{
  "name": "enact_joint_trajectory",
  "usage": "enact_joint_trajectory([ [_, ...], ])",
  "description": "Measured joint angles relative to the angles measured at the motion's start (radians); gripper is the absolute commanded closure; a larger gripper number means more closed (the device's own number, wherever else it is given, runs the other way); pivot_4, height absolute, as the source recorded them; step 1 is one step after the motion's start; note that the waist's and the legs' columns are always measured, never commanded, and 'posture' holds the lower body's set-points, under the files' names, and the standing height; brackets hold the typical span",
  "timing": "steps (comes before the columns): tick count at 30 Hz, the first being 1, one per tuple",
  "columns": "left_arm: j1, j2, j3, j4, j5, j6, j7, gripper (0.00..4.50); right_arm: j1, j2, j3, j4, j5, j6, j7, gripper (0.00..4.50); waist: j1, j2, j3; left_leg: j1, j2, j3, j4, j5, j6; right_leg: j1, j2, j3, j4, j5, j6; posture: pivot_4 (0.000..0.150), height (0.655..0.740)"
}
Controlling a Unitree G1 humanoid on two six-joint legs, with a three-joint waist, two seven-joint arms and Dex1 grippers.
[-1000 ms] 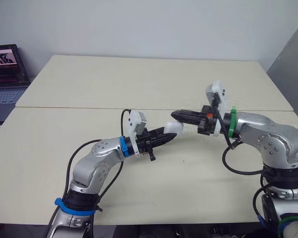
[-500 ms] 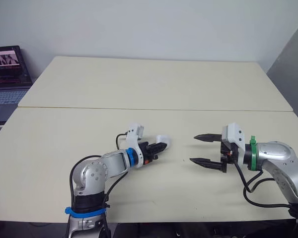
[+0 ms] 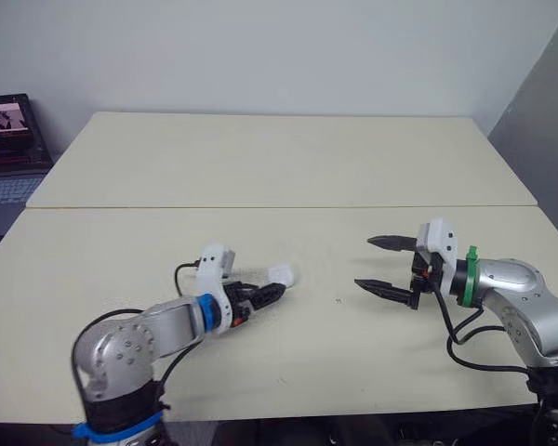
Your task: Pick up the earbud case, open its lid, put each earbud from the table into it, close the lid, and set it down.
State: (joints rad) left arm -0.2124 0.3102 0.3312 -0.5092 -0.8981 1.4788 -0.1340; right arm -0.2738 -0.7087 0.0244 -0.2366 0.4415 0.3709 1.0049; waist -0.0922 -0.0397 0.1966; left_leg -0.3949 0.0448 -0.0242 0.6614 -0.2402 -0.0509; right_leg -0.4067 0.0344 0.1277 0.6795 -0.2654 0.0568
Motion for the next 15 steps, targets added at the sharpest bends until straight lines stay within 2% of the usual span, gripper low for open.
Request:
enact_joint_trajectory([
  [1,0.035,0.103,-0.02,-0.01,0.017,-0.06,-0.048,0.02,-0.007,-0.002,0.0,0.01,-0.005,-0.014,0.009,0.0,-0.006,0.0,0.0,0.001,0.0,0.0,0.0,0.0,0.0,0.0,0.0,0.0,0.0,0.0,-0.001,0.15,0.74],
  [4,0.102,0.261,-0.01,0.021,0.131,-0.219,-0.121,0.02,-0.015,-0.015,-0.001,0.04,-0.025,-0.038,0.032,0.0,-0.006,0.0,0.0,0.002,0.0,0.0,-0.001,0.0,0.0,0.0,0.0,0.001,0.0,-0.004,-0.008,0.15,0.74],
  [8,0.149,0.453,-0.067,0.119,0.38,-0.774,-0.42,0.02,-0.036,-0.008,0.0,0.048,-0.014,-0.017,0.043,0.0,0.007,-0.001,0.001,-0.005,-0.001,0.002,-0.001,0.001,-0.003,-0.005,-0.003,0.0,-0.002,-0.005,-0.009,0.15,0.74],
  [11,0.067,0.46,-0.068,0.259,0.502,-1.011,-0.444,0.02,-0.074,0.014,-0.001,0.048,0.011,0.017,0.033,0.0,0.017,0.001,0.001,-0.006,-0.002,0.004,-0.002,0.0,-0.003,-0.005,-0.006,0.0,-0.003,-0.006,-0.009,0.15,0.74],
  [15,0.043,0.41,-0.093,0.348,0.558,-1.113,-0.445,0.02,-0.084,0.045,-0.001,0.051,0.009,0.041,-0.012,0.0,0.021,0.0,0.001,-0.009,-0.001,0.004,-0.002,-0.003,-0.005,-0.006,-0.006,-0.001,-0.005,-0.004,-0.002,0.15,0.74],
])
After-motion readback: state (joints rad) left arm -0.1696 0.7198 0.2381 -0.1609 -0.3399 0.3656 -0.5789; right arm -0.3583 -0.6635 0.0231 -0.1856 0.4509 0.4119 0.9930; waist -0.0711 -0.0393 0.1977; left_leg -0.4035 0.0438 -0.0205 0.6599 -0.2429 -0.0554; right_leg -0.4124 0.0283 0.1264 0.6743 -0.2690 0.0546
